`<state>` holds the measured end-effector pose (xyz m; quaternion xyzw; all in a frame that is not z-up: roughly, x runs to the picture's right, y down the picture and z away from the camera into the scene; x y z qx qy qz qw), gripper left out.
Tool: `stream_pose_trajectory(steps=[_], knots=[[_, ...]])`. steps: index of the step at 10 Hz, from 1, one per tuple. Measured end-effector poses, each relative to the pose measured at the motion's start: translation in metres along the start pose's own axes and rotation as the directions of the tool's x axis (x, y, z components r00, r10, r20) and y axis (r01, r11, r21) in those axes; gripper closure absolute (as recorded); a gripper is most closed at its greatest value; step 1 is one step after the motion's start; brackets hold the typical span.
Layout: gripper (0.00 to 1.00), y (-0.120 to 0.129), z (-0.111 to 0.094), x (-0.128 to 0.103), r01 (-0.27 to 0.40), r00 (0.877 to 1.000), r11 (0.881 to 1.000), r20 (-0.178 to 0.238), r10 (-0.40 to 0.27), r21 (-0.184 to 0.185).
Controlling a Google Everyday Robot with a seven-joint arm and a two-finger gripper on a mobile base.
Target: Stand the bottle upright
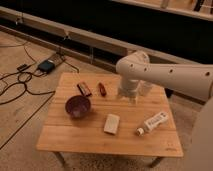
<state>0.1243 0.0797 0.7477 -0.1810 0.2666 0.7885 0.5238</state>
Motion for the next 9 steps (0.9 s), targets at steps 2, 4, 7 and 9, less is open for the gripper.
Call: stream_pose_trajectory(steps=[2, 4, 7, 9], knots=[[0.35, -0.027, 0.017, -0.011, -0.071, 0.997, 0.997, -0.009, 0.071, 0.005], [0.35, -0.056, 0.036, -0.019, -0.152, 0.988, 0.988, -0.019, 0.152, 0.008], [0.35, -0.087, 0.060, -0.022, -0.239, 0.970, 0.971, -0.029, 0.240, 0.011], [0.35, -0.099, 0.076, -0.021, -0.291, 0.956, 0.957, -0.034, 0.290, 0.002]])
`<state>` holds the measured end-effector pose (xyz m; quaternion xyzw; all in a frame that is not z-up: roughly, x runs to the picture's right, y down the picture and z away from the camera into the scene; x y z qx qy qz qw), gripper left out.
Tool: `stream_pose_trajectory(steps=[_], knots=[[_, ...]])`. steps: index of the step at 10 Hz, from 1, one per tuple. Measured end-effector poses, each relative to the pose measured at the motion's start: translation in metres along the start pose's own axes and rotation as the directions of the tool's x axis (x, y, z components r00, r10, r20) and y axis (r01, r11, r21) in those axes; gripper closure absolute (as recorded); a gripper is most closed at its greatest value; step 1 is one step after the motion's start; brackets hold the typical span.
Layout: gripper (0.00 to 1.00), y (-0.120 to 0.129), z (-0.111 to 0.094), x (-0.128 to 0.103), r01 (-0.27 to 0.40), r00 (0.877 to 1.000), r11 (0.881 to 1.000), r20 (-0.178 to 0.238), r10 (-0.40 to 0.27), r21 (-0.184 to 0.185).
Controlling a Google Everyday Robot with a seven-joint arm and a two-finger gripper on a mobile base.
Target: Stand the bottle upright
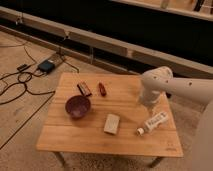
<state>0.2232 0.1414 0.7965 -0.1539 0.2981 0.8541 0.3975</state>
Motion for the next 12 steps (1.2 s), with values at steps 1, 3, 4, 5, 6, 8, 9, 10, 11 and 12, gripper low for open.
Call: stream_pose_trajectory(steps=[1, 3, 4, 5, 6, 8, 9, 10, 11, 12], knots=[[0.35, -0.005, 0.005, -0.001, -0.020, 1.000, 1.000, -0.001, 0.020, -0.005], [0.35, -0.020, 0.011, -0.002, -0.060, 0.998, 0.998, -0.003, 0.060, -0.006], [0.35, -0.027, 0.011, -0.002, -0.071, 0.997, 0.997, -0.003, 0.071, 0.000], [0.35, -0.035, 0.011, -0.002, -0.079, 0.997, 0.997, -0.006, 0.079, 0.014], [0.35, -0.043, 0.011, -0.003, -0.088, 0.996, 0.996, -0.010, 0.089, 0.030], [0.35, -0.047, 0.013, -0.005, -0.096, 0.995, 0.994, -0.019, 0.097, 0.048], [0.35, -0.047, 0.014, -0.006, -0.095, 0.995, 0.994, -0.023, 0.096, 0.055], [0.35, -0.047, 0.017, -0.008, -0.094, 0.995, 0.994, -0.026, 0.096, 0.061], [0.35, -0.049, 0.021, -0.013, -0.097, 0.995, 0.993, -0.030, 0.100, 0.067], [0.35, -0.049, 0.024, -0.015, -0.099, 0.994, 0.993, -0.031, 0.101, 0.068]])
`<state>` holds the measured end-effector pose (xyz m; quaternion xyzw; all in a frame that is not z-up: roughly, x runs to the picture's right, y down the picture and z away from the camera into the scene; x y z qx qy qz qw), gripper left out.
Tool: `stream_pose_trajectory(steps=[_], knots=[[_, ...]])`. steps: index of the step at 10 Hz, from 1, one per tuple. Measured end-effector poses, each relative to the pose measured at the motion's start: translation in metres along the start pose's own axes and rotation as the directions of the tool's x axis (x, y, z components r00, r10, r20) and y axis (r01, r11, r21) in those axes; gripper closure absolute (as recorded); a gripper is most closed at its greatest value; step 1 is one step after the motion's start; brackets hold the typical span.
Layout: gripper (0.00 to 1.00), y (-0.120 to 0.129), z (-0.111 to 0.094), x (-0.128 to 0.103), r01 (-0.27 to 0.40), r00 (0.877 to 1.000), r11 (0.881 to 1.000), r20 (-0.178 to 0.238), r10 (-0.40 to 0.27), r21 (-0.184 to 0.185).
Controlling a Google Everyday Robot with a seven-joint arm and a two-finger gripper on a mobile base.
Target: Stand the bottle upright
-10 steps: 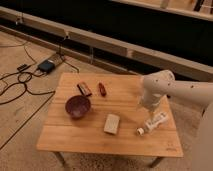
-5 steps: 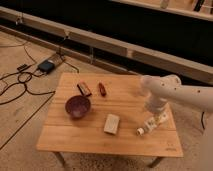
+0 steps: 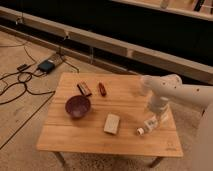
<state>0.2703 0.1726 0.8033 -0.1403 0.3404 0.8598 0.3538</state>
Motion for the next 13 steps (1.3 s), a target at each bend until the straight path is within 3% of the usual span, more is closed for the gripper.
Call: stream_pose_trajectory(steps=[5, 13], knots=[[0.35, -0.001, 0.011, -0.016, -0.005, 1.000, 0.999, 0.011, 0.006, -0.035], [0.35, 0.002, 0.031, -0.014, 0.052, 0.999, 0.998, 0.005, -0.051, -0.042]])
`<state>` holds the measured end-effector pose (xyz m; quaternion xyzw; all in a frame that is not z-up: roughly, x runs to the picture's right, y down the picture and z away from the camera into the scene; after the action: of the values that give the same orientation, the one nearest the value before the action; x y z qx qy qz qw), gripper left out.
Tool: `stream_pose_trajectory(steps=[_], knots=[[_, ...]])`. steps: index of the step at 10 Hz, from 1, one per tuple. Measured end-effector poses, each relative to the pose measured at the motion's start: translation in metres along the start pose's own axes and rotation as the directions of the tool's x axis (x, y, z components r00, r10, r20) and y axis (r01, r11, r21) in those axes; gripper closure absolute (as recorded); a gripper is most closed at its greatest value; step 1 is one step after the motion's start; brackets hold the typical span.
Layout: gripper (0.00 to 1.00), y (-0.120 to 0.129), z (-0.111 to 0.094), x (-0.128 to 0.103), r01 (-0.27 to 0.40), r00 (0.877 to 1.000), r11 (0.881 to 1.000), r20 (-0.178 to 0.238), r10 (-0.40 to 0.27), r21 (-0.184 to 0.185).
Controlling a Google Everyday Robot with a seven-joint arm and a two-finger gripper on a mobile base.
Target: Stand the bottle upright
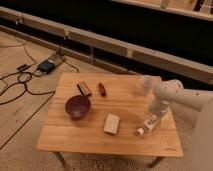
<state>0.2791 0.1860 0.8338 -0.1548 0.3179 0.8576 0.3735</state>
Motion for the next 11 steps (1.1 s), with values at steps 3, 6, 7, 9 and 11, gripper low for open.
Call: stream_pose_trajectory(steps=[3, 6, 7, 9, 11], knots=[[0.35, -0.003, 0.001, -0.002, -0.002, 1.000, 1.000, -0.003, 0.002, 0.001], [0.35, 0.001, 0.002, 0.009, 0.010, 1.000, 1.000, -0.022, -0.010, 0.005], [0.35, 0.002, 0.002, 0.012, 0.011, 1.000, 1.000, -0.023, -0.011, 0.006], [0.35, 0.005, -0.001, 0.013, 0.001, 1.000, 1.000, 0.001, -0.001, 0.001], [0.35, 0.009, -0.003, 0.014, -0.005, 0.999, 1.000, 0.035, 0.005, 0.002]])
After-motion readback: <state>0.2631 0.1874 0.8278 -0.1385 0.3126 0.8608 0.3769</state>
